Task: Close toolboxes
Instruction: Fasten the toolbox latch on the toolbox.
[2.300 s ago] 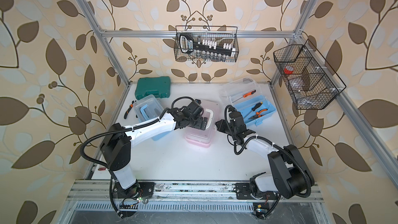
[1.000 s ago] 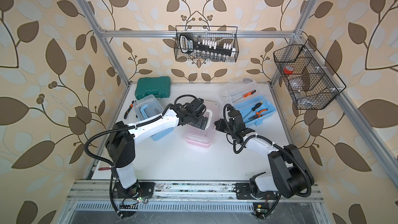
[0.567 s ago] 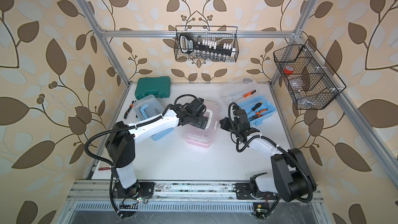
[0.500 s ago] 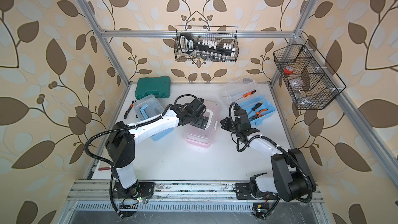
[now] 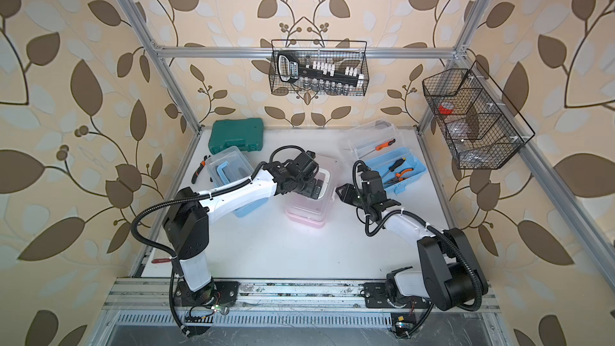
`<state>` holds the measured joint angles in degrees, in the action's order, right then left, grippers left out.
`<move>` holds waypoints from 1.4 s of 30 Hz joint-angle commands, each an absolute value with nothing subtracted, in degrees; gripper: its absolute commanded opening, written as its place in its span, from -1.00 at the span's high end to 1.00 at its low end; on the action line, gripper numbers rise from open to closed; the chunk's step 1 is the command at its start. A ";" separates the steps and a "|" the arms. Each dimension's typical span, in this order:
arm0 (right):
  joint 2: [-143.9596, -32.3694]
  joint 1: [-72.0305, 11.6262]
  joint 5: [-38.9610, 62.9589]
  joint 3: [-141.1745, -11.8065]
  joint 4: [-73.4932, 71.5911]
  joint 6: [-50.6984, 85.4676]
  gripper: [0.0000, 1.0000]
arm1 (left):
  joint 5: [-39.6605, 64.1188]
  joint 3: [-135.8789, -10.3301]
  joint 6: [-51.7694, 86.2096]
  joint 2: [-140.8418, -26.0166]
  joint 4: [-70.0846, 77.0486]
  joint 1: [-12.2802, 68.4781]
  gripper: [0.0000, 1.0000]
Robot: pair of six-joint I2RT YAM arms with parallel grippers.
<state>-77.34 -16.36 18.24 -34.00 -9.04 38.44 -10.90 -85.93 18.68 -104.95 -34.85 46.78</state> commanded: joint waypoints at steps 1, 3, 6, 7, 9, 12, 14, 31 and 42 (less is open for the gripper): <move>-78.24 -18.35 18.99 -33.66 -10.00 38.70 0.57 | -8.04 -84.46 19.62 -106.96 -35.86 47.29 -0.98; -79.09 -19.04 19.45 -33.49 -11.29 39.57 0.67 | -7.74 -84.37 19.77 -107.09 -35.60 47.29 -0.98; -80.68 -19.74 21.06 -33.79 -13.30 40.77 0.79 | -7.39 -84.37 19.76 -107.31 -35.55 47.29 -0.98; -81.13 -20.13 21.26 -33.99 -13.65 41.04 0.80 | -7.42 -84.29 19.70 -107.33 -35.51 47.29 -0.98; -82.01 -20.72 21.48 -34.51 -14.13 41.26 0.81 | -7.21 -84.07 19.73 -107.40 -35.34 47.29 -0.98; -83.03 -21.09 22.06 -34.97 -14.91 41.79 0.81 | -6.98 -83.76 19.78 -107.47 -34.98 47.30 -0.98; -82.93 -21.10 21.57 -34.90 -14.82 41.84 0.81 | -6.95 -83.67 19.80 -107.49 -34.81 47.29 -0.98; -80.47 -14.14 17.26 -28.84 -14.54 40.76 0.78 | -6.77 -83.28 19.76 -107.47 -34.45 47.29 -0.98; -88.01 -20.21 22.36 -29.52 -26.09 45.77 0.78 | -6.18 -83.41 20.13 -107.76 -34.80 47.29 -0.98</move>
